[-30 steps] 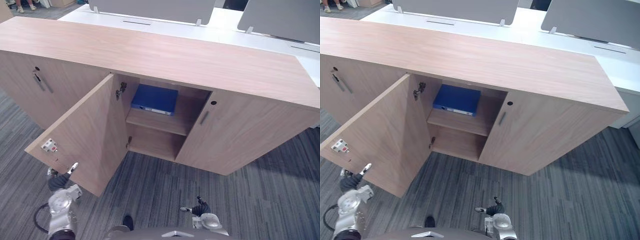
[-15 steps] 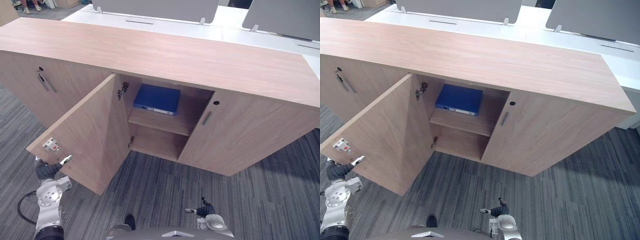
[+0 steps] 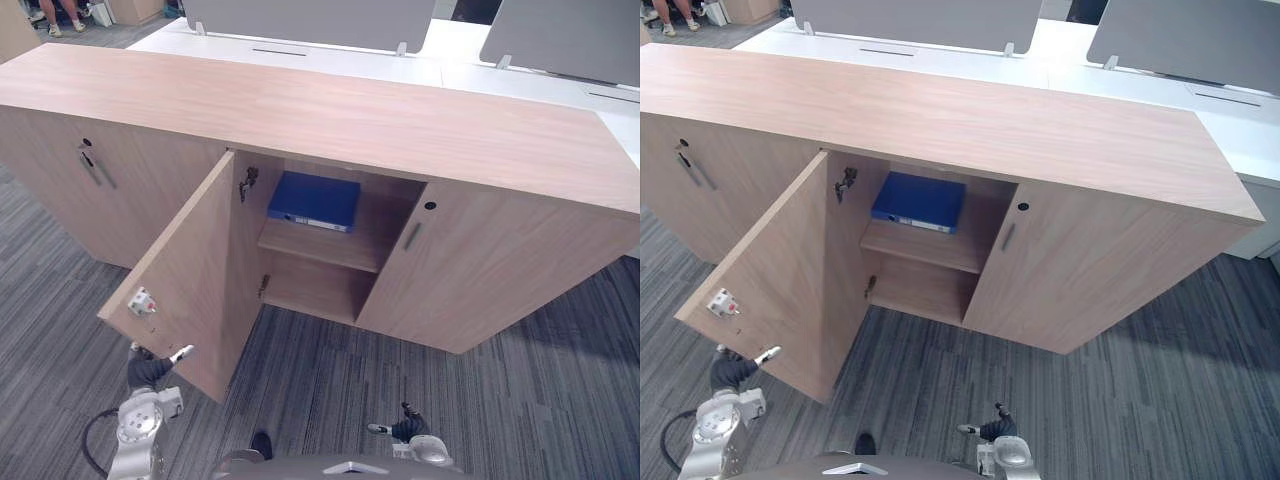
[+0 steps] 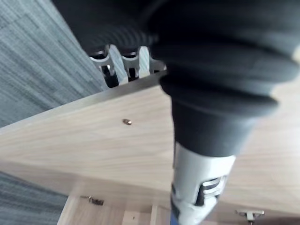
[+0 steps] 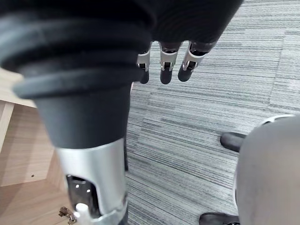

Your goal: Walk over to the cabinet, pick up the folder, carry it to the office cabinet, place the folder inside the office cabinet, then close the office cabinet door

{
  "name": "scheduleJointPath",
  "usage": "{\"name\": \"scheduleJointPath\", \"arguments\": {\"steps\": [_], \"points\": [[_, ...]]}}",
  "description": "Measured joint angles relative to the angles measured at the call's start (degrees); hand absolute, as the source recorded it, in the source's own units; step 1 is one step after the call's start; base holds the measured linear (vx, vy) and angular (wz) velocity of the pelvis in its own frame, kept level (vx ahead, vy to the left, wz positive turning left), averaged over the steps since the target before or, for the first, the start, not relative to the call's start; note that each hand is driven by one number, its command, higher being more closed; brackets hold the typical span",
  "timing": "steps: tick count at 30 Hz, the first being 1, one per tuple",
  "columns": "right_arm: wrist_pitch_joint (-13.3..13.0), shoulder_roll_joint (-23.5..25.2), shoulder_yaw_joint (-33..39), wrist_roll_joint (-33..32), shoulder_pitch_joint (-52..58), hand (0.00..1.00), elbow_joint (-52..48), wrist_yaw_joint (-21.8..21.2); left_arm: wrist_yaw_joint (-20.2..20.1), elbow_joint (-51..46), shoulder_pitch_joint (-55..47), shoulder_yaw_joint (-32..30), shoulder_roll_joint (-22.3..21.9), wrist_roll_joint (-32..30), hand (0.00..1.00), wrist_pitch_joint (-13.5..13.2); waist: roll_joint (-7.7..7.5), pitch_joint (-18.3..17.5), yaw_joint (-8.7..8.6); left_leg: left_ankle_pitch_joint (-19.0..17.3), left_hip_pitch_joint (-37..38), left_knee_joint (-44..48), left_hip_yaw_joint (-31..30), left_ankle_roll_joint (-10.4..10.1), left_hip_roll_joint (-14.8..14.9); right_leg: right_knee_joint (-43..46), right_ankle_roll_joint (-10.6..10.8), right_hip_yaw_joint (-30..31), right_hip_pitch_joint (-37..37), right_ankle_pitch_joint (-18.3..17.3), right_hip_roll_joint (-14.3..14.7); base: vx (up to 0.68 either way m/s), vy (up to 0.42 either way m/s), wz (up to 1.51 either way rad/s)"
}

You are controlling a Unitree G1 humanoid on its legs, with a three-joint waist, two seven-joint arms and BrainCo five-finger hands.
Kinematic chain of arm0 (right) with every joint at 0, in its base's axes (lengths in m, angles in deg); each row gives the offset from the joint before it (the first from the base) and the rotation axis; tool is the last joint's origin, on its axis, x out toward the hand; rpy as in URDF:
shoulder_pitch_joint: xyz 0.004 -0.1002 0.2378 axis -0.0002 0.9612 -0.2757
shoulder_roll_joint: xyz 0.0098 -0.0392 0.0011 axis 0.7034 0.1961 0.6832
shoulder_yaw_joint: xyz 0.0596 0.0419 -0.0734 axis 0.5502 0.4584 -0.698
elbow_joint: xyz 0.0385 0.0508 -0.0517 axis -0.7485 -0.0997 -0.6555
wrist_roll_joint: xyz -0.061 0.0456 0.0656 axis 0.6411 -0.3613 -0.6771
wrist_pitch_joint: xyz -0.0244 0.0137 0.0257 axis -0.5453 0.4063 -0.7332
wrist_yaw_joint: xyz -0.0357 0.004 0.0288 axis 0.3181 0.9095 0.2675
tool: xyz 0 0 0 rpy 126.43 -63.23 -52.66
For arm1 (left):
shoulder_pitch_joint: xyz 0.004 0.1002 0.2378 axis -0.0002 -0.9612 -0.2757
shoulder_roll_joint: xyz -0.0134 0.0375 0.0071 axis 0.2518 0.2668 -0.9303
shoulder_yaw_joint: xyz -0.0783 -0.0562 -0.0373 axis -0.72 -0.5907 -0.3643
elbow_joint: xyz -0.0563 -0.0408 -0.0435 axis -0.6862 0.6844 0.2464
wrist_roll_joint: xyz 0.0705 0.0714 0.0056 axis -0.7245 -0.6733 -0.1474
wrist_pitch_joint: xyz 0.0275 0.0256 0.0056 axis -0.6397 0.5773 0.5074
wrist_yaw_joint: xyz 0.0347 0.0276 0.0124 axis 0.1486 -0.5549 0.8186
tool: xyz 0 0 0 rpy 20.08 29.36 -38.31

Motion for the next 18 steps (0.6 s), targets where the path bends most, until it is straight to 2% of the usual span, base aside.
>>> {"name": "scheduleJointPath", "arguments": {"steps": [5,7,9,12,18], "points": [[-0.01,-0.02,-0.01,-0.07,0.68,0.0,-0.04,-0.36,-3.89,0.0,-0.87,7.27,-0.79,-0.08,0.0,0.46,1.07,-1.01,-0.78,0.08,-0.36,0.0,2.01,0.13,0.15,0.36,-0.06,2.48,-1.61,0.44,0.04,-0.03,0.021,-0.2],[-0.03,0.0,-0.03,-0.07,0.54,0.0,-0.09,-0.36,-6.27,0.0,-0.69,10.99,-1.22,-0.17,0.0,0.74,1.3,-1.54,-1.94,0.04,-0.37,0.0,3.66,0.16,0.25,0.5,0.05,4.37,-2.61,0.91,0.09,-0.01,0.045,-0.37],[-0.04,0.04,-0.03,-0.11,0.25,0.0,-0.13,-0.35,-6.92,0.01,-0.06,13.39,-2.28,-0.17,0.0,0.87,1.43,-1.61,-2.85,-0.07,-0.29,0.0,5.18,0.2,0.37,0.25,0.21,5.91,-3.18,1.51,0.18,-0.02,0.039,-0.4],[-0.02,0.01,-0.06,-0.08,-0.02,0.0,-0.15,-0.37,-8.84,0.01,1.7,16.52,-2.59,-0.32,0.0,1.03,1.59,-1.77,-3.57,-0.4,-0.2,0.0,7.64,0.09,0.63,0.05,0.18,8.49,-4.37,2.32,0.51,-0.03,0.032,-0.44],[-0.05,-0.06,-0.04,-0.13,-0.14,0.0,-0.58,-0.36,-9.47,3.07,7.63,18.08,-3.48,-2.14,0.0,1.31,2.48,-2.52,-5.78,-1.64,0.86,0.0,11.3,-0.48,0.98,-0.51,0.26,12.37,-5.07,3.11,0.97,-0.01,0.018,-0.35]]}}
